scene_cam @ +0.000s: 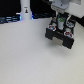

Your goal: Open the kcup holder, insert the kcup into the holder, and close the kcup holder

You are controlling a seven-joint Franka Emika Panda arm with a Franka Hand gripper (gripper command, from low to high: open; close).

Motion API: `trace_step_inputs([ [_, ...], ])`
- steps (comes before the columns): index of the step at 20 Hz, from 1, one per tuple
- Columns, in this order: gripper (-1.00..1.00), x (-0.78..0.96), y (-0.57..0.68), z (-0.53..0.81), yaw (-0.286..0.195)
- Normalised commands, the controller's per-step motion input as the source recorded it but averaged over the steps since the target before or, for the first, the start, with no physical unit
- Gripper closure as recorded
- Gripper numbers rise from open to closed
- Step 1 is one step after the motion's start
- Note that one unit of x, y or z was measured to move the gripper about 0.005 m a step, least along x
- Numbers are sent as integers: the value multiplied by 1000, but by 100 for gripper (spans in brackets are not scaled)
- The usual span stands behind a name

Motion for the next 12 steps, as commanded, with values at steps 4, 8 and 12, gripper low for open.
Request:
trace_step_inputs([
  [4, 100, 114, 108, -179, 6],
  [8, 100, 131, 145, -65, 11],
  [12, -100, 134, 127, 69, 31],
])
